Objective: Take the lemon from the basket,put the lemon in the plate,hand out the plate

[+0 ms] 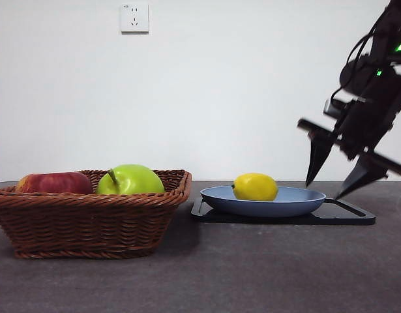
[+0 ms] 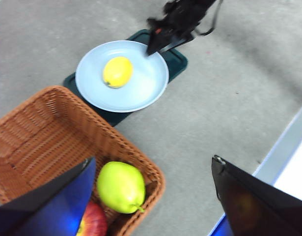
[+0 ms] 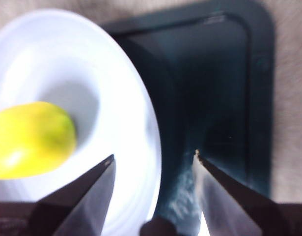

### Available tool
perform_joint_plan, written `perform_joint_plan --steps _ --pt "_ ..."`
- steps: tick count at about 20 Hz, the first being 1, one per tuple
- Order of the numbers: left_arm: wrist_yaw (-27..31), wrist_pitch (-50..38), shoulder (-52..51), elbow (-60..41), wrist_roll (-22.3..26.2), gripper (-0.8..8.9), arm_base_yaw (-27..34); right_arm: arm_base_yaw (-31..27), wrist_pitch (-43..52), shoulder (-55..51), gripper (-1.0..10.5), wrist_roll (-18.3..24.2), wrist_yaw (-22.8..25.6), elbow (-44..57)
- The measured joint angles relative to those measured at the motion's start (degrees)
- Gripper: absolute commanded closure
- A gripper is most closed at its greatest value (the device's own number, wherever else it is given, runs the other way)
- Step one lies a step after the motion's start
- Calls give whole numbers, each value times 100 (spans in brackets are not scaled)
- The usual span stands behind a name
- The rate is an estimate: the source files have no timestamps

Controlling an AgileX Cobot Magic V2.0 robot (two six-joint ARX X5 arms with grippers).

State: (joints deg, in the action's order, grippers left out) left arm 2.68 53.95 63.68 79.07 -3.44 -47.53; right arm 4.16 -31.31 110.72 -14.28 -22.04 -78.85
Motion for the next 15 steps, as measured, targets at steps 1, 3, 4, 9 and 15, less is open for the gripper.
perform_joint_plan --steps 1,3,4,9,15 --pt "94 0 0 0 2 418 0 -28 -133 -197 699 31 0 0" --pt "426 -13 0 0 11 498 0 -52 -509 -667 756 190 -2 -2" --pt "723 -68 0 0 70 566 0 -68 -807 -949 806 323 -2 -4" --pt "1493 -175 2 0 612 808 52 153 -2050 -2118 944 796 107 -11" --pt "1495 -168 -11 -11 885 808 660 1290 -2020 -3650 945 1086 1770 155"
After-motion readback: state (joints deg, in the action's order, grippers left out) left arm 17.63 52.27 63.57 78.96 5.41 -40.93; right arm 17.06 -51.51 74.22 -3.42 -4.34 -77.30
